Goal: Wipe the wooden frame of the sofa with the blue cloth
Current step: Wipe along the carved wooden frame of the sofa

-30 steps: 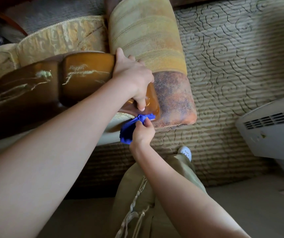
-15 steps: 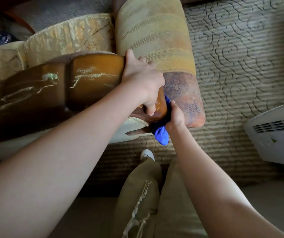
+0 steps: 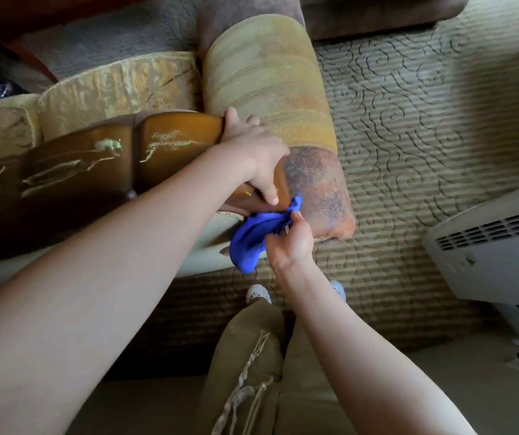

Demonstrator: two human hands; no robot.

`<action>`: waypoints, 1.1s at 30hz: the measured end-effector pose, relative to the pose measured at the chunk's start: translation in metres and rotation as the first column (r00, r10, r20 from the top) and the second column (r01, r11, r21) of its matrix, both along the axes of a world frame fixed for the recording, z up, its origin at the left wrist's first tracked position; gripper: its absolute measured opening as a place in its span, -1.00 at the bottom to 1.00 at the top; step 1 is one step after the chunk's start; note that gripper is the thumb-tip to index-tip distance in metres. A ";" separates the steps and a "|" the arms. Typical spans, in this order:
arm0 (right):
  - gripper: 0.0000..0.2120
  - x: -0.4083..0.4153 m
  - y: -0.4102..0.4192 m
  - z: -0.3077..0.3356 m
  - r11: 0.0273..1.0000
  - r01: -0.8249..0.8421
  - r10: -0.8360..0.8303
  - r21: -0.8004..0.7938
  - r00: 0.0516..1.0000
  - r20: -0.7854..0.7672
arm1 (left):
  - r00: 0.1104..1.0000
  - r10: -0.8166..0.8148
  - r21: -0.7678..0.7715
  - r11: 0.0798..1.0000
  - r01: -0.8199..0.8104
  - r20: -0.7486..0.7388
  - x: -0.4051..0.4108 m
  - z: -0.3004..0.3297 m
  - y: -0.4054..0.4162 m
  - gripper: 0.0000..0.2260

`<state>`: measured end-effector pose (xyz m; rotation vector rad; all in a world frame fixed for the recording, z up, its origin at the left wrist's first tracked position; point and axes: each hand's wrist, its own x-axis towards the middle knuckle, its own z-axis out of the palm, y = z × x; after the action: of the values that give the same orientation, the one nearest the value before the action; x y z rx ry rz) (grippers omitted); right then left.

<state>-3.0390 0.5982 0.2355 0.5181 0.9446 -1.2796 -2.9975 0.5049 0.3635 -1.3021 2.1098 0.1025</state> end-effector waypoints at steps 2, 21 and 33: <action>-0.81 0.001 -0.007 0.016 0.990 0.029 -0.036 0.139 0.998 0.047 | 0.946 0.159 0.038 0.987 -0.155 -0.284 0.006 0.012 -0.003 -0.38; -0.52 0.001 -0.010 0.093 0.988 -0.127 0.095 0.090 0.950 0.298 | 0.512 0.235 -0.163 0.770 -0.616 -0.826 0.105 0.072 0.026 -0.56; -0.75 0.021 0.005 0.105 0.964 -0.267 0.267 -0.008 0.960 0.084 | 0.419 0.206 -0.132 0.750 -0.648 -0.884 0.108 0.052 0.030 -0.53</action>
<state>-3.0178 0.6036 0.3410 0.4275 0.9129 -1.0054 -2.8895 0.5348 0.4157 -2.5152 2.5500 0.6038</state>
